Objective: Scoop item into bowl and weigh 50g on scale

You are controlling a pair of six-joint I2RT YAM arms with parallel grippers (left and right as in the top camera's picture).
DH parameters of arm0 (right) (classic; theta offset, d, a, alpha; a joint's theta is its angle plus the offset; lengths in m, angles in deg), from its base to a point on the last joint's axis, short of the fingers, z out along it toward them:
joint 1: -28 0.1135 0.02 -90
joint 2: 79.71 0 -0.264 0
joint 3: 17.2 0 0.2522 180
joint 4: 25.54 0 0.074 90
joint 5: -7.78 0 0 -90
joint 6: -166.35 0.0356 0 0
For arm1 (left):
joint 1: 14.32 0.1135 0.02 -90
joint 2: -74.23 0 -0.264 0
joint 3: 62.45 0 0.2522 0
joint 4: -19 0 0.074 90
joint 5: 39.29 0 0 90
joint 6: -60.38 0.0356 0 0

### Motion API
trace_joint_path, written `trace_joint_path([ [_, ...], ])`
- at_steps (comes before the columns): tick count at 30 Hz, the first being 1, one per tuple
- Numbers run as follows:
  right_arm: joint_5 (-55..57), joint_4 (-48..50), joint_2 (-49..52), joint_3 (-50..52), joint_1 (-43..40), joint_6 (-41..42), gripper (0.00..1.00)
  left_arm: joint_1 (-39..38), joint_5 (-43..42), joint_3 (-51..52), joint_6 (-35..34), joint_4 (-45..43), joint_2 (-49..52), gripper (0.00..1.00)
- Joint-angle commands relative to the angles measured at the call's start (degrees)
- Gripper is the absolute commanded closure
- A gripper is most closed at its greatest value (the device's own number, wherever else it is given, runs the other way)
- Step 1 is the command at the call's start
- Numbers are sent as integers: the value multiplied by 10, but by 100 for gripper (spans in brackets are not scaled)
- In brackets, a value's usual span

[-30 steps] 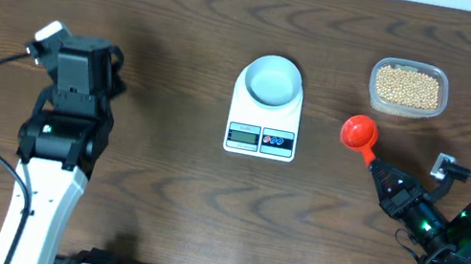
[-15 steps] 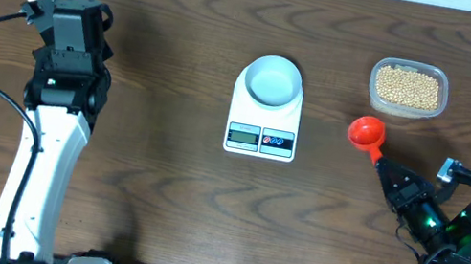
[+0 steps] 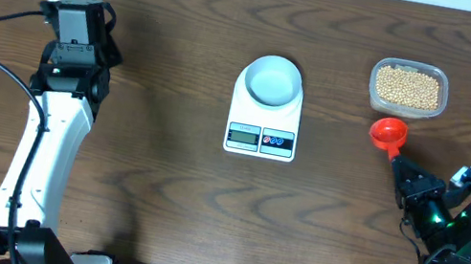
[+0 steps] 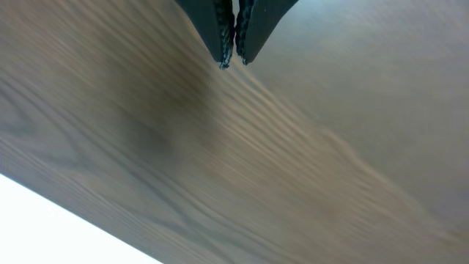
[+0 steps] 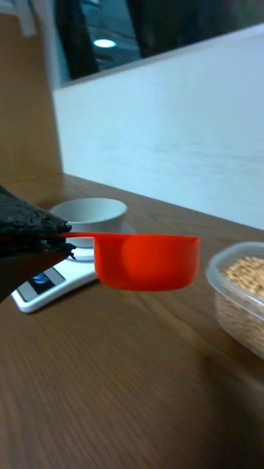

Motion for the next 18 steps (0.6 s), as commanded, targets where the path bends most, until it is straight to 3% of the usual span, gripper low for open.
trace_joint_path([
  [1,51,2,0,-12,-4,11,99,-9,-171,-17,26,31,0,93],
  [8,66,2,0,-12,-1,-14,99,-82,-202,-20,139,106,0,93],
  [18,62,8,0,-12,14,-29,99,-153,-205,-23,138,110,5,93],
])
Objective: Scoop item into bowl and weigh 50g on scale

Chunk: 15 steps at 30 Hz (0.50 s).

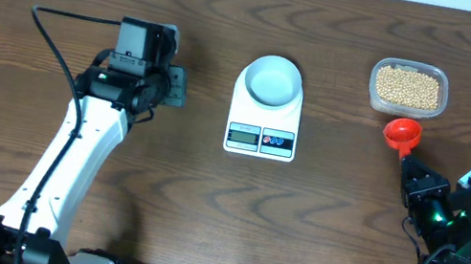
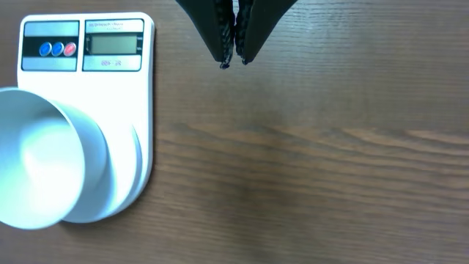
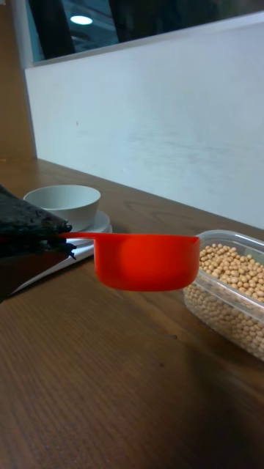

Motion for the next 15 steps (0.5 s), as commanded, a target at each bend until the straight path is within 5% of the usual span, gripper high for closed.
trace_joint_path([
  [1,3,4,0,-12,11,-13,99,-24,-10,-22,12,0,7,93],
  [15,-42,4,0,-12,16,-119,99,-213,-9,-22,12,-15,22,93],
])
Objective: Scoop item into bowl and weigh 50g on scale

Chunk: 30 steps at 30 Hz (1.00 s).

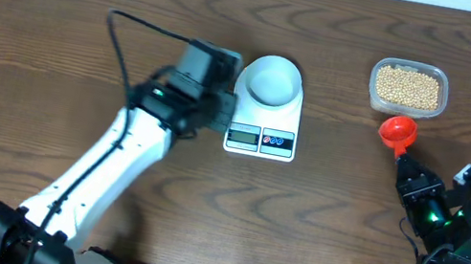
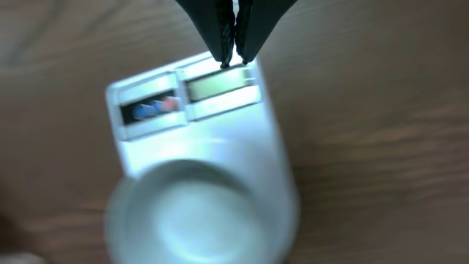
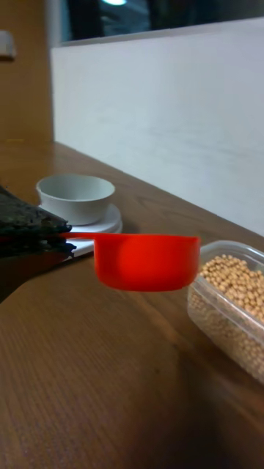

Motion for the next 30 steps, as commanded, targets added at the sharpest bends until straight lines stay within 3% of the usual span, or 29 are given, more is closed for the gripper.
trace_joint_path([
  [1,-33,2,0,-12,4,-50,99,-49,-7,-20,6,-3,2,93],
  [8,-30,2,0,-12,4,-66,99,-89,4,-7,-5,-25,18,92],
  [18,-24,2,0,-12,4,-68,99,-89,4,6,-27,-141,131,93],
  [30,-23,2,0,-12,4,-72,99,-89,28,8,-99,-146,178,93],
])
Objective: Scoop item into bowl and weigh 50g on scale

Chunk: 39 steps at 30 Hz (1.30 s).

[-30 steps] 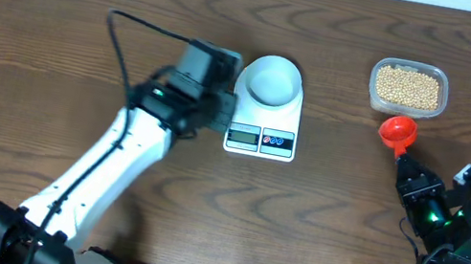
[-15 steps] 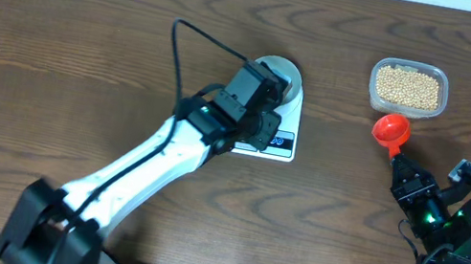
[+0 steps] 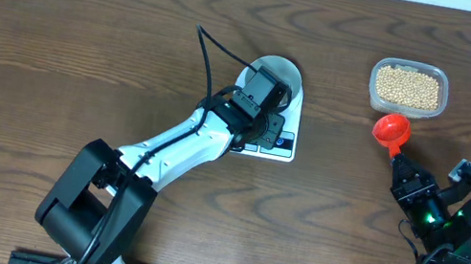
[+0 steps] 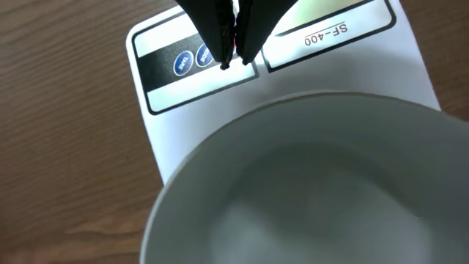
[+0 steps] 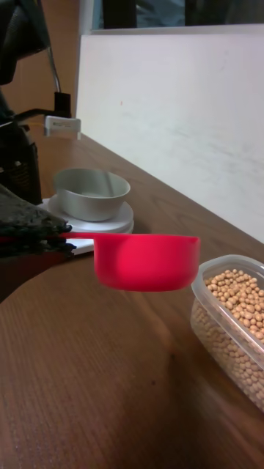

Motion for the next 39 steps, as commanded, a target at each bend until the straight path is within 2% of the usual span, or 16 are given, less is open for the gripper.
trace_joint_path([
  [1,1,2,0,-12,3,-14,99,0,13,9,-27,1,3,93],
  [8,1,2,0,-12,3,-25,99,0,11,23,-49,-3,7,93],
  [18,1,1,0,-12,3,-35,99,-38,10,29,-19,-9,14,93],
  [24,1,-11,0,-12,3,-37,99,-35,21,28,-20,-19,46,93],
  [39,1,-33,0,-12,3,-48,99,-34,47,28,-20,-33,47,93],
])
